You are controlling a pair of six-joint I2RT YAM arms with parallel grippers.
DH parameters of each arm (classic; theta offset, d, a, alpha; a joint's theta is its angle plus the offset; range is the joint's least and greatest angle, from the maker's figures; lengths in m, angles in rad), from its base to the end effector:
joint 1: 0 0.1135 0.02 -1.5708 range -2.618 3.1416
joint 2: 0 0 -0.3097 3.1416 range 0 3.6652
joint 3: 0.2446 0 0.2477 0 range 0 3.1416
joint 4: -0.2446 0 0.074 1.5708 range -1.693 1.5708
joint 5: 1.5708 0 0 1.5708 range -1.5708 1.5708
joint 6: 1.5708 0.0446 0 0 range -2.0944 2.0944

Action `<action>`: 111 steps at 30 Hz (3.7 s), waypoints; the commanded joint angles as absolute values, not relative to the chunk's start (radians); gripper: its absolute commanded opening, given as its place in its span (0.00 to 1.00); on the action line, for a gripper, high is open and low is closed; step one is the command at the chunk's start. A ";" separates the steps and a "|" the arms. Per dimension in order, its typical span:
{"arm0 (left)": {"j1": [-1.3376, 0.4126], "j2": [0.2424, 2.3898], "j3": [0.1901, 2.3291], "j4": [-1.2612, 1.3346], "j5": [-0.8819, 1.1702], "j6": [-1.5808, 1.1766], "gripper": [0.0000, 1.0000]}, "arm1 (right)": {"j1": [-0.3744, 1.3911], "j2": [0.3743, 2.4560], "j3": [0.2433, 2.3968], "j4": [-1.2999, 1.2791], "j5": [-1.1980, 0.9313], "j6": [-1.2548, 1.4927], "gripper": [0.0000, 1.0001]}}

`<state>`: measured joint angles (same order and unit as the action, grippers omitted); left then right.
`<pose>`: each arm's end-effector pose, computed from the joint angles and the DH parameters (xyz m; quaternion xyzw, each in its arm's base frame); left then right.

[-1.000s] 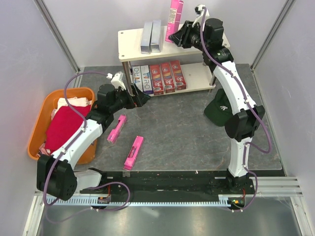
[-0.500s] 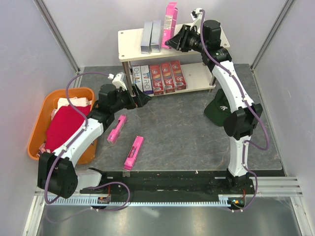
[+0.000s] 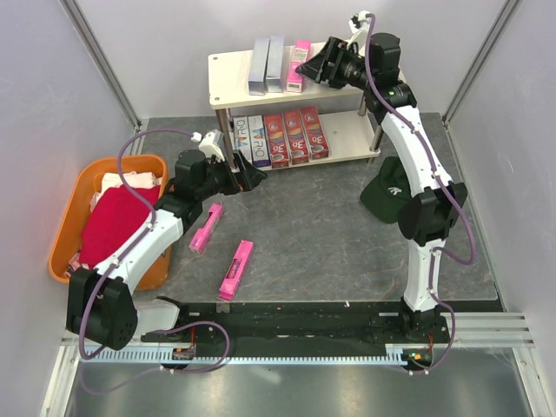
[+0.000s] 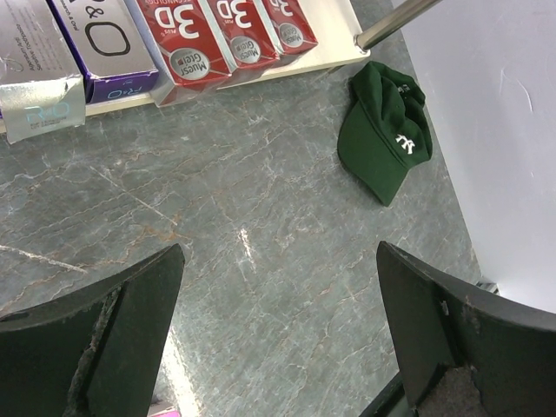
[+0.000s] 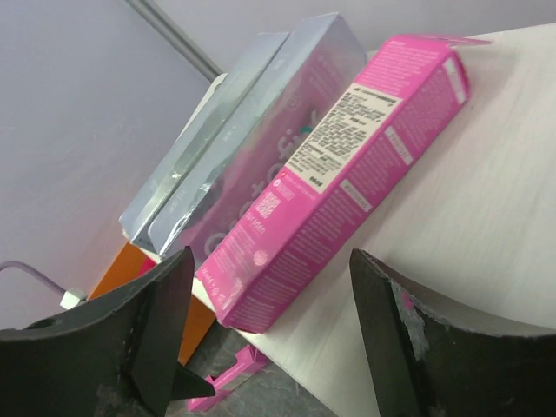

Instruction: Place and organize the toothpastes onto the shelf

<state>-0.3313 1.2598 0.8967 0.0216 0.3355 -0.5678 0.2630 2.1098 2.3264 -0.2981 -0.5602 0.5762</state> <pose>0.2606 -0.1052 0.3402 0.0006 0.8112 -0.3699 0.4528 0.4884 0.1560 0.4804 -0.0748 0.7272 0.4510 0.5120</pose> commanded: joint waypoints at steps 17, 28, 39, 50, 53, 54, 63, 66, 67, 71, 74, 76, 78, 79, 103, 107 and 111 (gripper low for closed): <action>-0.331 1.278 0.897 0.046 0.342 -0.566 0.99 | 0.253 2.209 2.361 -0.034 -0.554 0.748 0.84; -0.331 1.295 0.902 0.046 0.339 -0.566 0.99 | 0.284 2.227 2.370 -0.044 -0.615 0.730 0.85; -0.331 1.298 0.916 0.020 0.315 -0.549 0.99 | 0.281 2.180 2.300 -0.043 -0.562 0.709 0.86; -0.331 1.289 0.957 -0.221 0.074 -0.439 0.99 | 0.276 1.823 1.889 -0.054 -0.420 0.597 0.88; -0.331 1.276 0.939 -0.245 0.054 -0.430 0.99 | 0.281 1.722 1.742 -0.017 -0.416 0.604 0.88; -0.334 1.273 0.918 -0.248 0.064 -0.433 0.99 | 0.279 1.697 1.708 -0.015 -0.413 0.606 0.88; -0.509 1.301 0.816 -0.337 -0.061 -0.456 0.93 | 0.327 1.442 1.349 0.041 -0.367 0.617 0.88; -0.587 1.331 0.796 -0.360 -0.116 -0.483 0.92 | 0.350 1.405 1.287 0.020 -0.351 0.601 0.88; -0.598 1.336 0.790 -0.360 -0.118 -0.492 0.92 | 0.354 1.398 1.273 0.009 -0.350 0.594 0.88; -0.633 1.353 0.747 -0.364 -0.147 -0.522 0.89 | 0.371 1.391 1.198 0.003 -0.357 0.584 0.88; -0.658 1.370 0.742 -0.373 -0.188 -0.529 0.86 | 0.379 1.391 1.155 -0.025 -0.367 0.581 0.88; -0.672 1.385 0.744 -0.379 -0.213 -0.531 0.86 | 0.382 1.391 1.128 -0.026 -0.374 0.581 0.88; -0.683 1.400 0.750 -0.382 -0.218 -0.529 0.81 | 0.385 1.391 1.112 -0.026 -0.374 0.580 0.88; -0.686 1.422 0.755 -0.380 -0.219 -0.529 0.80 | 0.387 1.391 1.102 -0.028 -0.376 0.581 0.88; -0.715 1.577 0.992 -0.368 -0.206 -0.466 0.34 | 0.393 1.397 1.017 -0.034 -0.379 0.557 0.89; -0.690 1.594 1.086 -0.345 -0.144 -0.457 0.33 | 0.413 1.394 1.000 -0.028 -0.374 0.555 0.89; -0.635 1.583 1.149 -0.295 -0.028 -0.474 0.33 | 0.439 1.388 0.976 -0.012 -0.367 0.560 0.90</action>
<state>-0.6846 1.5974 1.0710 -0.3775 -0.1371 -0.4908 0.4118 1.4124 1.0008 -0.0456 -0.3717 0.5713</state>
